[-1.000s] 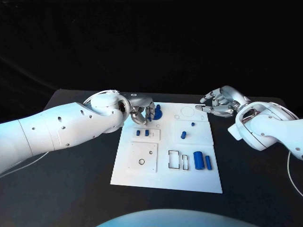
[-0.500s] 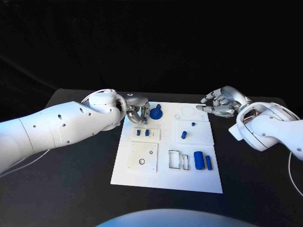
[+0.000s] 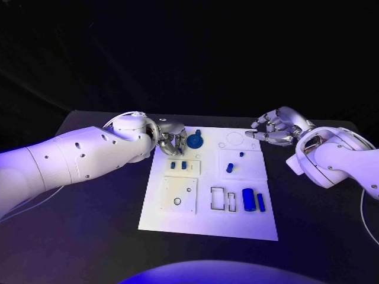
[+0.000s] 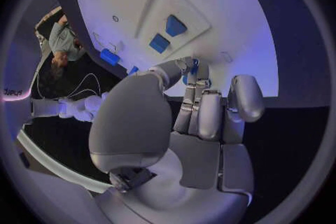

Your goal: Assemble the parts on the task board

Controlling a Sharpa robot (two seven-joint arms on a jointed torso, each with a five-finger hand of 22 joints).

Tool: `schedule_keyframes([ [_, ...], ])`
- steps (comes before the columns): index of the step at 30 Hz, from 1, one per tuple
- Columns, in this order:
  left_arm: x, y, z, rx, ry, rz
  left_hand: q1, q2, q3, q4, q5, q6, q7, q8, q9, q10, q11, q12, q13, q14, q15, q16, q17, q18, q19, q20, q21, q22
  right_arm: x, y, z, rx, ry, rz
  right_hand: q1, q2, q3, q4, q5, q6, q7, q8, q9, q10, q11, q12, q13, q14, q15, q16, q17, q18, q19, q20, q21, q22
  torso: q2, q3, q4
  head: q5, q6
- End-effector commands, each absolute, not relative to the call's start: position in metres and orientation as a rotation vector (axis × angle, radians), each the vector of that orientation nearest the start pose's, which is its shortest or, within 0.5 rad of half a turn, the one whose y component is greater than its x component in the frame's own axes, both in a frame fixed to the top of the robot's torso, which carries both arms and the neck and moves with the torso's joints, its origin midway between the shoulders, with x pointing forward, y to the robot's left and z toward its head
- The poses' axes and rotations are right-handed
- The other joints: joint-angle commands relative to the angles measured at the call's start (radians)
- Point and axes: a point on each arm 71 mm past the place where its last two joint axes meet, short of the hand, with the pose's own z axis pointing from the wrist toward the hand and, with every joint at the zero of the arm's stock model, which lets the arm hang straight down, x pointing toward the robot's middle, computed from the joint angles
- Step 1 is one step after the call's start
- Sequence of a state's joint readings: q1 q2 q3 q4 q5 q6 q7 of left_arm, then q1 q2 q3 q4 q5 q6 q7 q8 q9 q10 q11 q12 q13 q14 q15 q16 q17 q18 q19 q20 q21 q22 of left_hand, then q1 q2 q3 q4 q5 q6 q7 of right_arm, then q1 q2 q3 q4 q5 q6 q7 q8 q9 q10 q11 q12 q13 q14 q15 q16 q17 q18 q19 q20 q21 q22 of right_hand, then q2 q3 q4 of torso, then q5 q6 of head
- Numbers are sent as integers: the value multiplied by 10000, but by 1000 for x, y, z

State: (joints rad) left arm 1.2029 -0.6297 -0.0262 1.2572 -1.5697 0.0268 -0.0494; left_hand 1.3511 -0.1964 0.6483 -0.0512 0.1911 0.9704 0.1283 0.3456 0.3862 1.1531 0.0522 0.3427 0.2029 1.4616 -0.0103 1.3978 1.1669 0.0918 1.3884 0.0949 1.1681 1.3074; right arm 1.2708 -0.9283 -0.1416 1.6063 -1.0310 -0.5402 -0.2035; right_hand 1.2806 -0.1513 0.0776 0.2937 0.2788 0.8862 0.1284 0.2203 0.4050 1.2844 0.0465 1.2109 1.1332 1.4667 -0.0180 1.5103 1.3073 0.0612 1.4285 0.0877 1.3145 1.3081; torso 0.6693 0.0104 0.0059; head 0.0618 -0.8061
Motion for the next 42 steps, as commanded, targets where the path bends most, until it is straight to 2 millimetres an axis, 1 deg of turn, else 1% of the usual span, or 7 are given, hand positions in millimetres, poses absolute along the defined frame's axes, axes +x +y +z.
schedule_keyframes([
  [1,523,159,-217,4208,19481,-5438,-116,29,-57,-31,0,29,0,-55,9,71,30,-41,-8,165,-38,-32,-13,-60,4,-13,-53,1452,475,-237,-181,3747,16561,6783,102,-7,26,-31,51,-39,8,49,14,15,11,-19,14,710,-41,-12,1199,49,-14,-12,-13,1016,-7,2,1,-2,-4],
  [19,521,154,-218,4219,19605,-5705,-146,65,-83,-36,-31,70,-13,-56,29,134,14,-69,3,166,-44,-22,10,-64,4,-17,-51,1457,475,-236,-181,3709,16556,6772,102,-7,26,-31,51,-39,8,49,14,15,11,-19,14,710,-41,-12,1199,49,-14,-12,-13,1016,-7,0,5,-8,-27],
  [23,521,153,-218,4231,19593,-5749,-170,94,-128,-59,-81,153,-38,-38,62,228,-15,-88,27,179,-62,-2,46,-67,13,-29,-37,1466,475,-236,-181,3669,16548,6765,102,-7,26,-31,51,-39,8,49,14,15,11,-19,14,710,-41,-12,1199,49,-14,-12,-13,1016,-6,0,11,-12,-35],
  [24,521,153,-218,4243,19601,-5748,-205,98,-167,-60,-169,180,-49,-41,77,255,-24,-112,38,186,-70,7,59,-67,12,-36,-45,1466,475,-236,-181,3663,16548,6764,102,-7,26,-31,51,-39,8,49,14,15,11,-19,14,710,-41,-12,1199,49,-14,-12,-13,1016,-5,-4,12,-16,-34],
  [30,521,153,-219,4293,19721,-5654,-245,108,-214,-63,-259,205,-63,-51,95,303,-40,-133,59,197,-80,24,88,-70,19,-44,-38,1472,474,-236,-181,3650,16552,6754,102,-7,26,-31,51,-39,8,49,14,15,11,-19,14,710,-41,-12,1199,49,-14,-12,-13,1016,-2,-2,3,-6,-41],
  [37,520,154,-220,4318,19826,-5540,-276,118,-258,-63,-284,244,-81,-49,113,365,-62,-123,90,209,-93,46,129,-71,22,-54,-40,1474,474,-236,-181,3646,16557,6744,102,-7,26,-31,51,-39,8,49,14,15,11,-19,14,710,-41,-12,1199,49,-14,-12,-13,1016,-4,-9,11,-17,-53],
  [42,521,154,-220,4306,19889,-5445,-317,92,-303,-61,-298,234,-84,-71,117,361,-61,-140,106,210,-100,51,132,-67,15,-61,-60,1470,475,-236,-181,3640,16556,6744,108,-3,42,-34,64,-25,-3,73,31,25,-1,-57,-45,706,-53,-25,1176,51,-10,-24,-32,1015,-7,-4,12,-17,-50],
])
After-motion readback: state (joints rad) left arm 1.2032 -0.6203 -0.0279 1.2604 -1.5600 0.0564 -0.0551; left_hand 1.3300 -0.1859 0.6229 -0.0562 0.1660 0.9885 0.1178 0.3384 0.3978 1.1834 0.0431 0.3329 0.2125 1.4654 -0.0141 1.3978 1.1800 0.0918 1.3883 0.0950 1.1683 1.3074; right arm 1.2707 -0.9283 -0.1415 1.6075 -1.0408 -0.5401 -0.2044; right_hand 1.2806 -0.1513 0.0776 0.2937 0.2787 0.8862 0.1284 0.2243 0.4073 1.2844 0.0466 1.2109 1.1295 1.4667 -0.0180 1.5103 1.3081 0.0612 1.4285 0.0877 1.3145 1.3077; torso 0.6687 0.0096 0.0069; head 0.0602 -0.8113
